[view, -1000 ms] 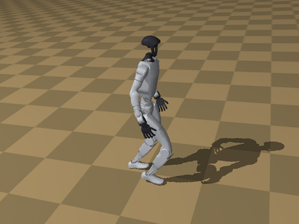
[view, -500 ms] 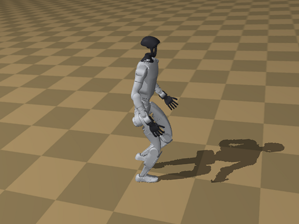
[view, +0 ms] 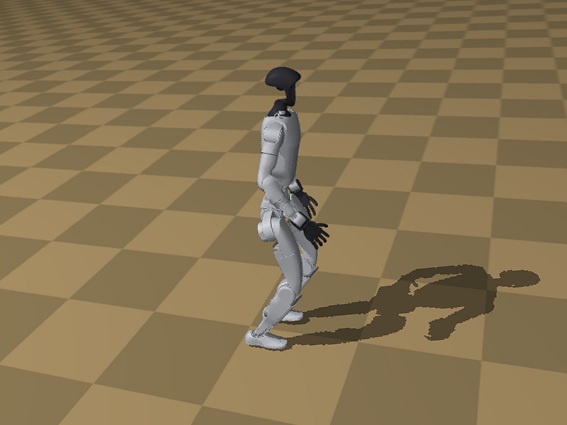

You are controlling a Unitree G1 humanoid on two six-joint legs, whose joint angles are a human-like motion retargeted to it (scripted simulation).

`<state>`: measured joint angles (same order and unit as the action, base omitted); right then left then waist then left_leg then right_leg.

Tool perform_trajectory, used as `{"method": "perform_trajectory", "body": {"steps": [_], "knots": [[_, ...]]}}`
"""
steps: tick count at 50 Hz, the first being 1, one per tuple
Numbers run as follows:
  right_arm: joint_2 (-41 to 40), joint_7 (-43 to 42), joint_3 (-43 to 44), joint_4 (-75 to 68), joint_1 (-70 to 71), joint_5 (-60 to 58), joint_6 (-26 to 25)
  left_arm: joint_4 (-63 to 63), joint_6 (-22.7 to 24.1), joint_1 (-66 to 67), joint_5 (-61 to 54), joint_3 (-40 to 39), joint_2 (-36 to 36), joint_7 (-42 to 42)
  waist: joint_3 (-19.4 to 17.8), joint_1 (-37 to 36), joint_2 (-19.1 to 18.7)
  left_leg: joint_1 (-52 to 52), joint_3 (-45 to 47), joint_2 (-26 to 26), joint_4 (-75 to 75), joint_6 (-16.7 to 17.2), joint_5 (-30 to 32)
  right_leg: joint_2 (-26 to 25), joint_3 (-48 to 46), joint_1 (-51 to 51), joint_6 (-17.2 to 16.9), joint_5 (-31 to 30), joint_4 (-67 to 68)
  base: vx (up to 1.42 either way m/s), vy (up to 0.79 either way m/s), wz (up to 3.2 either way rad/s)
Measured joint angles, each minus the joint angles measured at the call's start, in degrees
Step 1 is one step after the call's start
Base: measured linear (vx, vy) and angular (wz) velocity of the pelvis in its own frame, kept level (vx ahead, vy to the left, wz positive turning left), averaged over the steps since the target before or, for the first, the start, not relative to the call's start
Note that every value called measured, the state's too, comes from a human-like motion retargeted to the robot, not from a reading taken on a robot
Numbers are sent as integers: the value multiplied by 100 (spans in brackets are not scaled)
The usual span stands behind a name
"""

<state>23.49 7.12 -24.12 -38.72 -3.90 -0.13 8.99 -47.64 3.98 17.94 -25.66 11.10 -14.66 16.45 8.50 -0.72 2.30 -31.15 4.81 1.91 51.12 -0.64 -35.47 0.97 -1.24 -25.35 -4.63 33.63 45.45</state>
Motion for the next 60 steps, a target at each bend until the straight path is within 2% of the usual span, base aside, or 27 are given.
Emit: {"method": "perform_trajectory", "body": {"steps": [7, 12, 15, 19, 23, 25, 28, 31, 35, 38, 41, 43, 47, 50, 52, 55, 60], "knots": [[-258, 204, -146, -937, -98, -385, -117, -862, -59, 92, 183, -15, 336, 52, -326, -311, 238, 142, 86, 104, 830, -219, -667, 301, -167, 190, 34, 634, 1122, 14, 8, 35], [-290, 655, -48, -1425, -241, -459, -136, -1520, -143, 191, 368, -5, 448, 263, -697, -218, 620, 609, 222, 541, 902, -420, -1020, 1078, -282, -159, -12, 182, 3067, 26, 6, 62], [-181, 995, 118, -1499, -348, -527, -178, -1698, -232, 310, 456, -59, 413, 474, -848, -116, 753, 1002, 137, 772, 583, -410, -996, 1240, -197, -473, -8, -142, 3594, 36, 0, 58], [54, 1076, 318, -1461, -577, -644, -266, -1612, -296, 582, 485, -123, 255, 557, -821, 62, 684, 1519, -58, 669, 134, -106, -315, 946, -130, -694, -66, -484, 2884, 43, -4, 71], [246, 865, 548, -1460, -822, -598, -388, -1375, -280, 798, 345, -158, 59, 569, -656, 138, 468, 1523, -217, 304, 470, 237, 471, 262, 39, -823, -263, -1161, 1594, 41, -6, 57], [322, 730, 701, -1475, -928, -555, -441, -1197, -267, 864, 283, -156, -31, 508, -585, 88, 329, 1346, -256, 53, 1000, 286, 649, -128, 138, -888, -408, -1562, 1031, 35, -6, 28], [415, 480, 915, -1485, -1009, -469, -484, -850, -230, 890, 149, -151, -126, 377, -553, -23, 185, 1034, -225, -293, 1965, 182, 538, -574, 278, -978, -533, -2031, 592, 32, -7, 27], [485, 192, 1007, -1504, -1058, -516, -484, -511, -158, 894, 88, -116, -127, 206, -602, -125, 194, 741, -113, -470, 2942, -16, 35, -744, 319, -1086, -435, -1749, 979, 28, -8, 36], [536, -255, 950, -1668, -859, -844, -491, -97, -156, 700, 32, 10, -125, -69, -830, -273, 273, 399, 10, -518, 3687, -313, -963, -667, 149, -1130, -5, -487, 1930, 25, -6, 41], [447, -414, 868, -1858, -480, -1047, -482, 80, -175, 339, 31, 28, -86, -195, -1086, -199, 428, 283, 213, -318, 3155, -553, -1438, -301, 56, -1066, 112, 205, 2378, 20, -3, 79], [234, -395, 883, -1587, -359, -950, -422, 551, -114, 130, -89, -93, -129, -255, -1135, -61, 605, 491, 443, -69, 2051, -652, -1453, 79, 37, -833, 65, 291, 2243, 21, 0, 89], [120, -342, 950, -1141, -446, -772, -368, 1051, -51, 133, -202, -200, -232, -277, -1086, -72, 572, 784, 518, -72, 1357, -580, -1292, 103, 15, -544, 2, 49, 1852, 25, 3, 32], [69, -312, 1058, -53, -646, -382, -245, 2002, 60, 202, -522, -397, -437, -266, -870, 28, 544, 1155, 554, 19, 17, -254, -222, 185, 34, -213, -307, -909, 1083, 18, 3, 34], [158, -360, 1066, 745, -697, -157, -145, 2513, 127, 226, -695, -497, -570, -313, -759, 199, 618, 1183, 525, 216, -532, -14, 573, 308, 132, -302, -459, -1329, 1109, 8, 3, 53], [246, -418, 1057, 1217, -688, -85, -59, 2767, 163, 241, -731, -541, -651, -370, -754, 276, 661, 1076, 497, 302, -410, 66, 853, 333, 198, -405, -482, -1393, 1409, 0, 2, 50], [341, -561, 1089, 1838, -656, -44, 56, 3060, 194, 275, -724, -591, -718, -509, -793, 334, 698, 776, 457, 325, 294, 66, 964, 238, 303, -517, -495, -1380, 1892, -4, 2, 51], [405, -847, 1232, 2660, -584, -183, 47, 3406, 78, 280, -813, -701, -655, -555, -737, 319, 590, 96, 546, 40, 1731, -100, 805, -138, 431, -610, -464, -1278, 1987, -7, 3, 51]]}}
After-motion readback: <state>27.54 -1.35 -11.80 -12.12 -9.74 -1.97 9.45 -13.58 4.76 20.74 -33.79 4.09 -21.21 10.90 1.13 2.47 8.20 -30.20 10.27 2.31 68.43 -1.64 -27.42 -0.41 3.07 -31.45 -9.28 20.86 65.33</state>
